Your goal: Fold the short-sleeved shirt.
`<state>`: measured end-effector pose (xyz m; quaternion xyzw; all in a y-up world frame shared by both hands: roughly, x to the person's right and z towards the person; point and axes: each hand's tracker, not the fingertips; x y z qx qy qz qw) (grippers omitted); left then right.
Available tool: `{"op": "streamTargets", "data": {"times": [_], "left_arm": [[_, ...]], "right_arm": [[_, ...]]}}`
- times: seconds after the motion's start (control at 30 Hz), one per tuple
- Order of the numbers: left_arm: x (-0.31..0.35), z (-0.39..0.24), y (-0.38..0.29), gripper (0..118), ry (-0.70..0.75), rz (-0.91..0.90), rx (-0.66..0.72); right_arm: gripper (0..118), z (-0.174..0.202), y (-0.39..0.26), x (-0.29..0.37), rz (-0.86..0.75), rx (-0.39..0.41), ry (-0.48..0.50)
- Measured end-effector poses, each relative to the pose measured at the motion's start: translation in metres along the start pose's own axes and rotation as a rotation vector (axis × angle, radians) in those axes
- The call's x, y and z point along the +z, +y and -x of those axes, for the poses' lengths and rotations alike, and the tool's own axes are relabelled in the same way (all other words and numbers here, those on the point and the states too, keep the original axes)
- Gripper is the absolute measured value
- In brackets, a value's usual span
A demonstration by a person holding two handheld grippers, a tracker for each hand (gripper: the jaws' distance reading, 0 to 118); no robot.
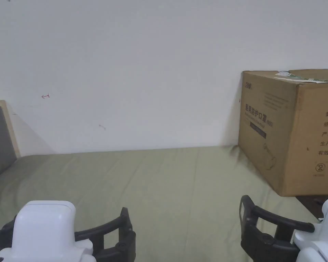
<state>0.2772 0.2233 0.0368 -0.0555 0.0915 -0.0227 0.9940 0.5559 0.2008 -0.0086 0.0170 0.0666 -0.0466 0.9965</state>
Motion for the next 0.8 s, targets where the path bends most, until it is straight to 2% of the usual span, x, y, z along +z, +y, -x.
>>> {"op": "streamTargets", "data": {"times": [0.1,0.17,0.23,0.3,0.33,0.47,0.63,0.8], "left_arm": [[0.002,0.001,-0.003,112,-0.018,-0.009,0.008],[0.002,-0.002,-0.004,112,0.052,0.008,0.006],[0.003,0.000,-0.002,112,0.031,0.008,0.005],[0.000,0.007,0.000,112,-0.022,0.026,0.081],[0.000,0.008,0.002,112,-0.001,0.053,0.108],[-0.003,0.008,0.002,112,0.025,0.066,0.082],[-0.011,0.004,-0.002,112,0.065,0.099,0.027],[-0.009,0.000,-0.003,112,0.077,0.051,0.047]], "right_arm": [[118,-0.001,0.000,-0.003,0.004,-0.006,-0.011],[118,-0.002,-0.001,-0.004,0.008,-0.007,-0.011],[118,0.000,-0.001,-0.004,0.005,0.009,-0.024],[118,0.003,-0.002,-0.005,0.001,0.023,-0.033],[118,0.003,-0.001,-0.007,0.005,0.022,-0.029],[118,0.004,-0.001,-0.009,0.019,0.004,-0.012],[118,0.009,-0.002,-0.010,0.016,0.036,-0.022],[118,0.010,-0.004,-0.013,0.036,0.019,-0.007]]}}
